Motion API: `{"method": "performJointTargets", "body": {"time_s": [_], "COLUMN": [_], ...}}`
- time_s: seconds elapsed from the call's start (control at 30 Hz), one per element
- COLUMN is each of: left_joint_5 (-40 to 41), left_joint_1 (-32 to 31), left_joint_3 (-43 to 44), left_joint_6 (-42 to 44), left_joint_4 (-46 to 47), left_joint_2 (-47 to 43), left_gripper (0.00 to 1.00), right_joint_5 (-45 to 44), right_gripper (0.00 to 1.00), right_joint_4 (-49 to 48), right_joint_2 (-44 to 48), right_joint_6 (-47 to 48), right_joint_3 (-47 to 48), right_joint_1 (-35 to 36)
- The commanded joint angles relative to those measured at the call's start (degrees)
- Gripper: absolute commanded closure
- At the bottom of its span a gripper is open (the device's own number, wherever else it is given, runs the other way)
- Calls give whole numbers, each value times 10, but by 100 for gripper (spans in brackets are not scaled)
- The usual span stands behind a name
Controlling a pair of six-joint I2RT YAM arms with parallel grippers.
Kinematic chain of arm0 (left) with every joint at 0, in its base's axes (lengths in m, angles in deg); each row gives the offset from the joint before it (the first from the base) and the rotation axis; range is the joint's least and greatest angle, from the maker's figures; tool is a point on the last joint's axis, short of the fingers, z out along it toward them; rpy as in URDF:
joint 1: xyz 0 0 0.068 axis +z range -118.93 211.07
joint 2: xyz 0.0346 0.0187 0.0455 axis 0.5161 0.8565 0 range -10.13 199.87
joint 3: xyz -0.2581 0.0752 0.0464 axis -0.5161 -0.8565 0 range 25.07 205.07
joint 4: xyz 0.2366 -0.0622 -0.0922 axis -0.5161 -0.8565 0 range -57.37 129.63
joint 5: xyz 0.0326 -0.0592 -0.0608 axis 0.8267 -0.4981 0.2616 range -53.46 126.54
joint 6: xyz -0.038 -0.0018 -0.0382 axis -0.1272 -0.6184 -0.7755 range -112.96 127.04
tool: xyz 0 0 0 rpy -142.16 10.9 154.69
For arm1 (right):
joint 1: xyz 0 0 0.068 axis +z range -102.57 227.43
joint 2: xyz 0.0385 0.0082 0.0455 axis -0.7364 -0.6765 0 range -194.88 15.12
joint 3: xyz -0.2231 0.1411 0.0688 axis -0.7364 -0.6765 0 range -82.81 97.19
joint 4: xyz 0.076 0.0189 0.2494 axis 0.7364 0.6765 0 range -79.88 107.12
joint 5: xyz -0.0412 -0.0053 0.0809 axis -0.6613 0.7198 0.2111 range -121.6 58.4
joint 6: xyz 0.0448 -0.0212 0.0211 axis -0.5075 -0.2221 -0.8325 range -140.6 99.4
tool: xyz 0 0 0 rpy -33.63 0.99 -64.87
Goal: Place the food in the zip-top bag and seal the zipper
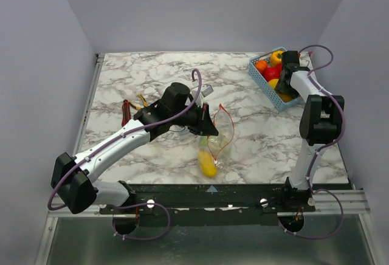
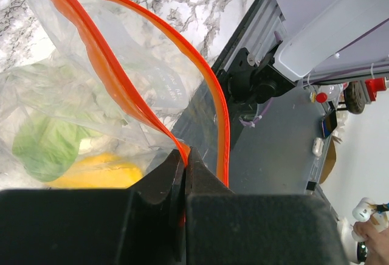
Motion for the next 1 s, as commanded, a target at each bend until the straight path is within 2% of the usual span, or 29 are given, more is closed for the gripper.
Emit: {"method": "performJointTargets", "body": {"time_s": [0.0,0.1,0.7,0.8,0.97], "left_joint_5": [-17,-17,-18,-19,-20], "left_joint_1": [0,0,0,0,0], "left_joint_3": [0,1,1,0,1], "left_joint_6": [2,2,2,2,1], "left_joint_4": [4,3,4,4,5], "left_joint_2": [5,5,5,5,6], "left_gripper": [100,100,100,100,100], "right_joint_5": [23,5,-33,1,132], "right_gripper": [93,99,100,100,99], "right_joint_4": [19,23,-14,-9,-19], "right_joint_2": [14,26,151,182,277], "right_joint_6": [-3,-3,-1,-2,-2], "right_joint_3": [16,24,-8,-19,-86], "right_joint_1": [1,1,1,1,2]}}
